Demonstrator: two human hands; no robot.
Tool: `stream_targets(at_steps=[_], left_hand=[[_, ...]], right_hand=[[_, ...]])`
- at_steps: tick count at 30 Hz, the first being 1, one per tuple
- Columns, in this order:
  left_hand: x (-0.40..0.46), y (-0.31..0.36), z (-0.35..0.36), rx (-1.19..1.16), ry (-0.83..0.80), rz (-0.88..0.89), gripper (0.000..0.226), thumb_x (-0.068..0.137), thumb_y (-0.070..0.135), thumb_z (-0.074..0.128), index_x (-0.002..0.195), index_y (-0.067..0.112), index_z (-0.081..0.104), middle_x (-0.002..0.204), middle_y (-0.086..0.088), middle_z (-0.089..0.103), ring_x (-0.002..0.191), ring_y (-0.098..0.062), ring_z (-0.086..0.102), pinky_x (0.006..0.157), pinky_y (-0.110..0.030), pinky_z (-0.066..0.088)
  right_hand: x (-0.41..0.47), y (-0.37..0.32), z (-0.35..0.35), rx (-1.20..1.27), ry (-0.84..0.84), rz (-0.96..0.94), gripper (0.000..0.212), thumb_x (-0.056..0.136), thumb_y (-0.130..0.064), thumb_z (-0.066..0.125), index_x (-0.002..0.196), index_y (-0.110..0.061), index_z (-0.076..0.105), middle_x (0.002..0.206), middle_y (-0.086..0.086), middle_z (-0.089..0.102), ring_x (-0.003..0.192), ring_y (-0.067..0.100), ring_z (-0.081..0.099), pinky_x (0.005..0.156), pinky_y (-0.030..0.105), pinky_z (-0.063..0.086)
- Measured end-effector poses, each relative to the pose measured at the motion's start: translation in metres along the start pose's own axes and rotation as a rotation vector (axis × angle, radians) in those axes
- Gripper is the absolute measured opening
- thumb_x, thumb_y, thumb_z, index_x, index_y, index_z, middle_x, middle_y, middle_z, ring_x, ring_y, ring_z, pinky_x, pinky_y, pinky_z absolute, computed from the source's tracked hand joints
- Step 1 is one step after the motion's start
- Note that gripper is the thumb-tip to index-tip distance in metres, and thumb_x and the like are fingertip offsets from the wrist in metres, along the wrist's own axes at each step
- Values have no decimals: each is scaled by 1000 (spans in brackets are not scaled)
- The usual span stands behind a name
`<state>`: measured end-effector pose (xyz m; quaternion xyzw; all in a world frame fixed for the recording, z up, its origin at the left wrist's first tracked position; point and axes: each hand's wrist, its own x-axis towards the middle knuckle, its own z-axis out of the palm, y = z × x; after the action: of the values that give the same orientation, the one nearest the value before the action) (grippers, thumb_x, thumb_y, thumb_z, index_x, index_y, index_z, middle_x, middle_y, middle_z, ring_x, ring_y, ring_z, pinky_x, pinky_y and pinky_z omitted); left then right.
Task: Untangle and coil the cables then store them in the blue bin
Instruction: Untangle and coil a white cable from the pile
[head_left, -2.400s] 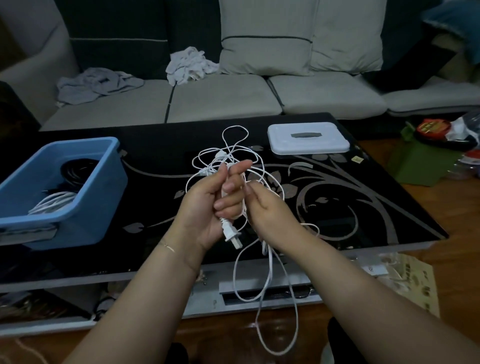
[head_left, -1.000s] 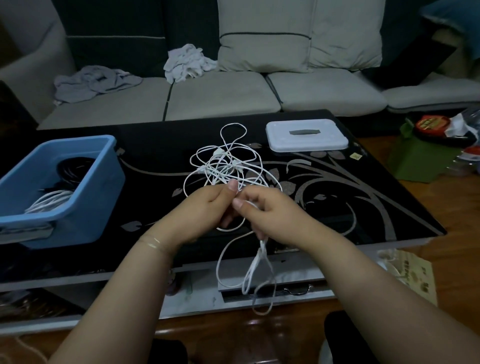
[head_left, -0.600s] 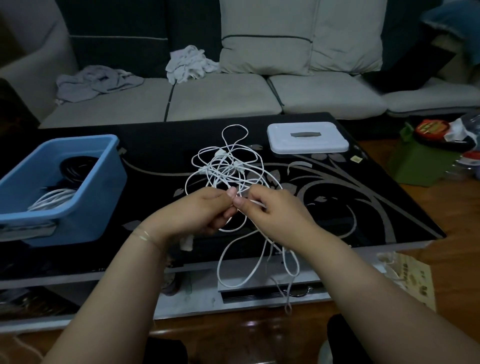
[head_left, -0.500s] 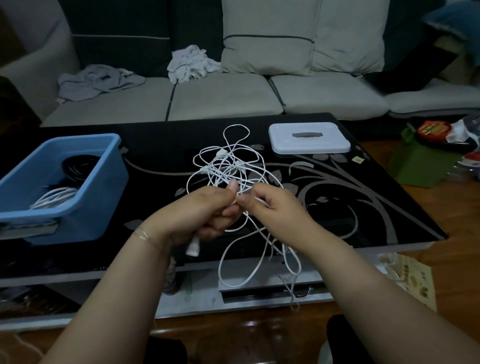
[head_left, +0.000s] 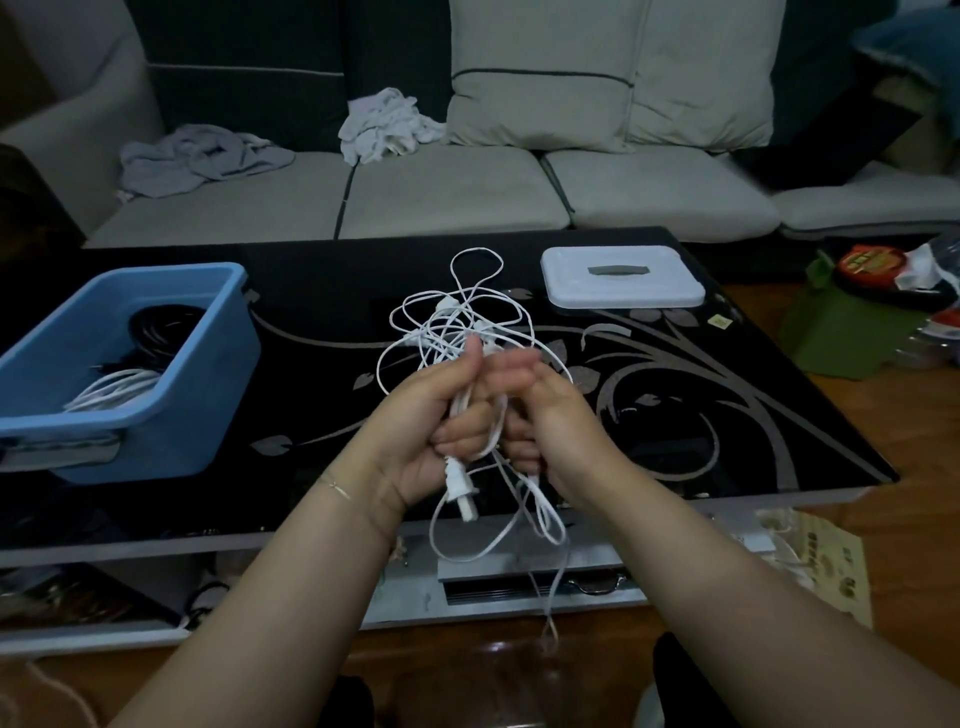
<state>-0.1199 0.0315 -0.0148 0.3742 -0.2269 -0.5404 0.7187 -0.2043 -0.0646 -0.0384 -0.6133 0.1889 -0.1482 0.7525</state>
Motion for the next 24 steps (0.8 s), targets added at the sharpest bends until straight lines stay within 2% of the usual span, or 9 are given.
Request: stream_targets(at_steps=[2, 3, 6, 9, 11, 12, 19, 22, 24], left_hand=[[4, 2, -3, -81, 74, 107, 48, 89, 37, 37, 93, 3, 72, 91, -1, 75, 23, -1, 26, 29, -8, 13], [6, 4, -5, -91, 106, 150, 48, 93, 37, 35, 101, 2, 66, 98, 0, 75, 24, -2, 28, 30, -8, 15], [7, 6, -10, -78, 193, 217, 50, 102, 38, 26, 122, 1, 53, 104, 4, 74, 33, -2, 38, 34, -7, 27], [7, 4, -9, -60, 258, 238, 55, 103, 40, 24, 133, 1, 47, 116, -2, 70, 66, -6, 69, 49, -14, 50], [8, 2, -8, 27, 314, 275, 53, 104, 37, 24, 134, 0, 46, 121, -6, 67, 89, -14, 72, 59, -20, 55], [9, 1, -8, 75, 335, 296, 50, 105, 34, 24, 135, -1, 44, 123, -7, 66, 93, -16, 71, 62, -22, 56], [13, -8, 0, 512, 489, 372, 37, 106, 26, 29, 136, 7, 38, 120, 1, 61, 68, -16, 72, 61, -25, 57], [16, -11, -2, 658, 488, 389, 26, 106, 24, 27, 130, 21, 37, 117, 8, 61, 73, -13, 72, 65, -23, 57], [16, -12, -7, 865, 477, 399, 14, 105, 23, 29, 113, 31, 37, 123, 7, 62, 78, -11, 72, 70, -27, 58]], right_hand=[[-2, 5, 4, -109, 1, 8, 23, 104, -29, 30, 85, -22, 39, 41, -11, 31, 34, 7, 25, 40, 17, 22], [-3, 10, 6, -228, 10, -19, 21, 104, -29, 31, 85, -23, 38, 43, -11, 35, 36, 8, 29, 41, 19, 25], [-5, 24, 11, -632, 31, -166, 14, 102, -31, 35, 90, -27, 40, 61, -7, 46, 52, 15, 43, 53, 32, 40], [-6, 23, 10, -828, -15, -188, 12, 100, -33, 37, 97, -24, 45, 71, -3, 52, 68, 25, 55, 66, 42, 50], [-7, 19, 8, -956, -40, -192, 12, 97, -31, 41, 105, -25, 48, 76, -1, 58, 74, 28, 58, 68, 39, 50], [-8, 17, 6, -992, -60, -190, 14, 95, -29, 43, 108, -27, 48, 78, 0, 61, 75, 28, 59, 68, 39, 50], [-12, 10, 0, -1163, -149, -187, 13, 97, -33, 44, 106, -25, 50, 93, 4, 69, 91, 28, 62, 74, 37, 50], [-13, 5, -4, -1228, -207, -158, 30, 97, -35, 44, 127, -31, 46, 103, 4, 67, 96, 26, 61, 75, 35, 49], [-13, 3, -7, -1258, -247, -145, 38, 97, -34, 44, 135, -36, 40, 111, 5, 65, 99, 27, 60, 77, 35, 49]])
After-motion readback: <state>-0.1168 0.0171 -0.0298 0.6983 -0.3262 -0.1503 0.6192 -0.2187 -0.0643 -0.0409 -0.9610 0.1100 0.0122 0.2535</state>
